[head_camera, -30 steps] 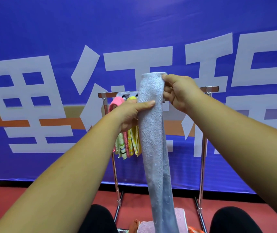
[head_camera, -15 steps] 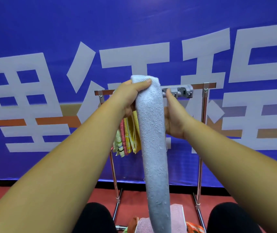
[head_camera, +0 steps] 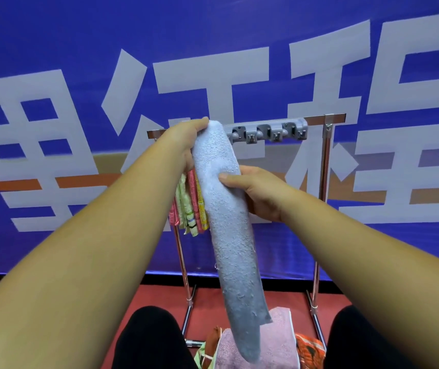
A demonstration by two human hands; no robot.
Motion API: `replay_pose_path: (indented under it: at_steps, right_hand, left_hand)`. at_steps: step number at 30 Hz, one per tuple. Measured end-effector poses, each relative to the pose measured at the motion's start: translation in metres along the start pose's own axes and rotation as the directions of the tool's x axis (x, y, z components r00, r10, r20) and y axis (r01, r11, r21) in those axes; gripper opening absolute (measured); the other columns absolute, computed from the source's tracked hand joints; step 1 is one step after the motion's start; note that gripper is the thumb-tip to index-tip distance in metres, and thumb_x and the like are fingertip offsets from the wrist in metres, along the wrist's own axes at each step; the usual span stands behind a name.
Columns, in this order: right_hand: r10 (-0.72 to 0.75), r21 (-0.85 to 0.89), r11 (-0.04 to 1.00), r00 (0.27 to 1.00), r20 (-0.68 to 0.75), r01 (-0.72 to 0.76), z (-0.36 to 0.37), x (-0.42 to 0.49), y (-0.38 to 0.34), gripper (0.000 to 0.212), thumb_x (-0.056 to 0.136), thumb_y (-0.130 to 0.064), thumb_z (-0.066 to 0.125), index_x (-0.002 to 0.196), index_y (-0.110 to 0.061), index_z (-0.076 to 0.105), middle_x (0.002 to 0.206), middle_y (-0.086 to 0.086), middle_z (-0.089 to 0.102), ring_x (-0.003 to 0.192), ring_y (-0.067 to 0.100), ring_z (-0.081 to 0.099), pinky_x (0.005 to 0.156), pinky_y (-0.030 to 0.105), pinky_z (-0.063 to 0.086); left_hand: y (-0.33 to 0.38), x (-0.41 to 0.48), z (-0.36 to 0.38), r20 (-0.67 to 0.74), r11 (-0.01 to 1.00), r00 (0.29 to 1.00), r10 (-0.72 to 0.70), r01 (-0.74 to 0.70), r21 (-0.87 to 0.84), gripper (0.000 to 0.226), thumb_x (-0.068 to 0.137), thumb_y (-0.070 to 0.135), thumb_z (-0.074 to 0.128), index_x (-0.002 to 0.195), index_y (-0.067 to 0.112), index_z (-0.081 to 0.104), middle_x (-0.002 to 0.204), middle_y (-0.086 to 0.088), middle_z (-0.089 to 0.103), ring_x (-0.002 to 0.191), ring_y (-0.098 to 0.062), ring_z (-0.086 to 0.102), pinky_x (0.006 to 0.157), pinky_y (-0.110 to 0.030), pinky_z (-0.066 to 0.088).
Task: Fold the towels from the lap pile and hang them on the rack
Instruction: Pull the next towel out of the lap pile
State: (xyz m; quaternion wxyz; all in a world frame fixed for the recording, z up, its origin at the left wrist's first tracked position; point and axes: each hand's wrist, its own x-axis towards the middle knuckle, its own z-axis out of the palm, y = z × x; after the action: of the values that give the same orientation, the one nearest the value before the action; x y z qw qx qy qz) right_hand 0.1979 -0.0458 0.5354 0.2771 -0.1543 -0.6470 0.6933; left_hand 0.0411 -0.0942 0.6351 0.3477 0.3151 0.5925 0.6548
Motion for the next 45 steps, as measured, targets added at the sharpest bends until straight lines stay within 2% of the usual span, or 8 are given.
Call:
replay_pose_path:
  at_steps: [11,18,23,28,31,35,39,45]
  right_hand:
    - [0.14,0.3,0.953,0.935,-0.327,-0.037,0.002,0.019,-0.024,0.023,0.106,-0.017,0.063,0.121,0.002,0.066,0.101,0.019,0.079,0.09,0.033,0.077,0.087,0.048,0.062]
    - [0.143,0.379,0.925,0.895,-0.422,0.031,-0.014,0.023,-0.033,0.03,0.101,0.005,0.042,0.124,0.019,0.053,0.125,0.032,0.068,0.113,0.045,0.072,0.103,0.058,0.055]
    - [0.166,0.57,0.807,0.867,-0.47,0.154,-0.034,0.017,-0.032,0.028,0.075,0.012,0.027,0.069,-0.013,0.038,0.076,0.012,0.049,0.074,0.038,0.069,0.093,0.047,0.059]
    - [0.174,0.082,0.985,0.891,-0.419,-0.154,-0.042,0.0,-0.019,0.05,0.083,0.018,0.033,0.11,-0.003,0.07,0.114,0.022,0.076,0.103,0.039,0.074,0.09,0.053,0.064]
    - [0.127,-0.492,0.781,0.869,-0.478,-0.385,-0.043,-0.002,-0.012,0.031,0.097,-0.018,0.064,0.125,-0.005,0.07,0.109,0.027,0.077,0.081,0.031,0.073,0.086,0.048,0.065]
    - [-0.136,-0.758,0.598,0.899,-0.416,-0.26,-0.042,0.005,0.005,0.077,0.072,-0.061,0.073,0.13,-0.016,0.049,0.121,0.009,0.059,0.101,0.026,0.063,0.086,0.046,0.058]
    - [-0.269,-0.877,0.48,0.945,-0.185,-0.035,-0.032,0.017,0.016,0.031,0.096,-0.047,0.053,0.125,-0.038,0.058,0.116,-0.008,0.066,0.099,0.017,0.065,0.073,0.035,0.053]
    - [-0.324,-0.618,0.78,0.907,-0.267,0.097,-0.006,0.005,-0.007,0.032,0.096,-0.023,0.054,0.111,-0.038,0.078,0.113,-0.011,0.078,0.111,0.016,0.071,0.1,0.046,0.058]
  left_hand:
    - [-0.101,-0.01,-0.042,0.531,0.95,0.789,-0.31,0.278,0.142,0.109,0.092,0.092,0.021,0.15,0.009,0.059,0.148,-0.021,0.061,0.133,-0.039,0.062,0.108,-0.056,0.051]
    - [-0.117,-0.023,-0.035,0.468,0.977,0.881,-0.072,-0.032,0.211,0.043,0.098,0.031,0.075,0.135,0.01,0.068,0.127,-0.011,0.076,0.108,-0.025,0.075,0.089,-0.038,0.063]
    - [-0.11,-0.016,-0.029,0.487,0.986,0.873,-0.016,-0.067,0.153,0.044,0.091,0.015,0.08,0.133,0.006,0.068,0.122,-0.017,0.077,0.106,-0.031,0.074,0.092,-0.043,0.059]
    - [-0.095,-0.018,-0.024,0.484,0.99,0.875,0.012,-0.077,0.115,0.045,0.09,0.016,0.081,0.133,0.007,0.07,0.123,-0.021,0.075,0.105,-0.033,0.074,0.094,-0.045,0.059]
    - [-0.083,-0.02,-0.02,0.461,0.989,0.887,0.024,-0.087,0.116,0.042,0.093,0.017,0.078,0.131,0.003,0.07,0.12,-0.023,0.076,0.101,-0.031,0.074,0.088,-0.039,0.06]
    - [-0.074,-0.023,-0.015,0.47,0.986,0.883,0.01,-0.087,0.142,0.045,0.093,0.02,0.077,0.13,-0.005,0.069,0.124,-0.026,0.074,0.103,-0.031,0.073,0.09,-0.038,0.059]
    - [-0.065,-0.028,-0.017,0.472,0.982,0.881,-0.025,-0.066,0.175,0.041,0.095,0.026,0.075,0.128,0.002,0.073,0.123,-0.02,0.076,0.105,-0.03,0.075,0.094,-0.04,0.059]
    - [-0.057,-0.024,-0.043,0.382,0.98,0.92,-0.088,0.012,0.196,0.037,0.091,0.037,0.08,0.119,0.013,0.08,0.12,-0.014,0.078,0.101,-0.028,0.073,0.096,-0.042,0.056]
